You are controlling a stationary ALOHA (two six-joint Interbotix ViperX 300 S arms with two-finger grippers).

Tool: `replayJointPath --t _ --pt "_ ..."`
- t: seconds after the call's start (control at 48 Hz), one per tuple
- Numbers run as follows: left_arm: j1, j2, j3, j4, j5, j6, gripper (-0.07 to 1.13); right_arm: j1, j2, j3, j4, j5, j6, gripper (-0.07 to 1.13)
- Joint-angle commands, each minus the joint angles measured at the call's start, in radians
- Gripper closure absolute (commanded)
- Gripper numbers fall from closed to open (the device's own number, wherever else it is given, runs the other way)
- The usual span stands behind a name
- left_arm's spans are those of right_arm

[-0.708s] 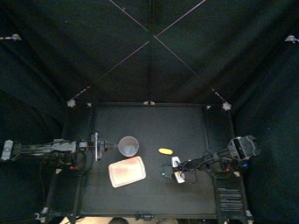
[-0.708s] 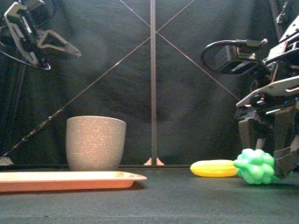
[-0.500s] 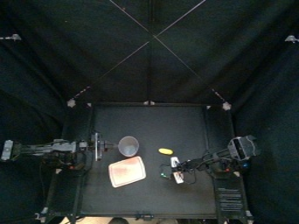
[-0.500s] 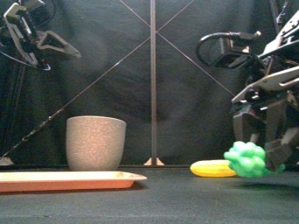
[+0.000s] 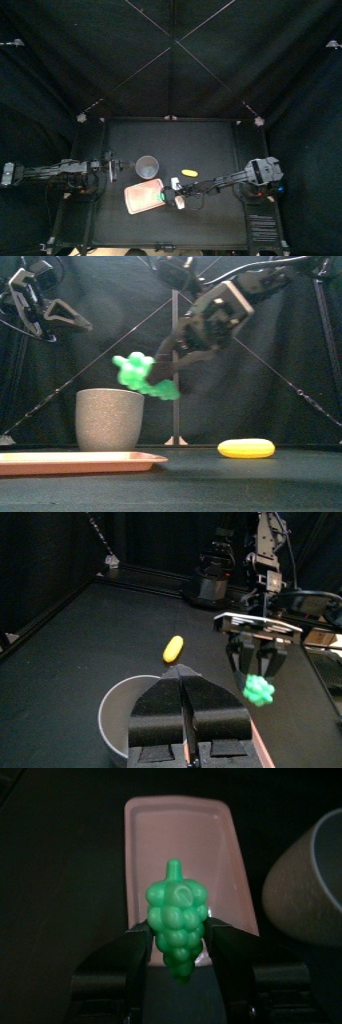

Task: Pick the green grapes then place it on the pink plate
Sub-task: Place green grapes on the pink plate

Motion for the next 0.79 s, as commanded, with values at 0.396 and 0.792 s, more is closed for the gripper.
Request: replayJointPath --t 0.396,0.792 --pt "0.017 0.0 0.011 0.0 -0.011 0.003 0.86 -0.011 0.261 -0.308 0.003 -0.025 0.014 0.38" --pt "0.018 -0.002 0.017 0.0 -0.009 0.003 0.86 -0.017 0.304 -0.35 0.025 0.017 0.014 0.3"
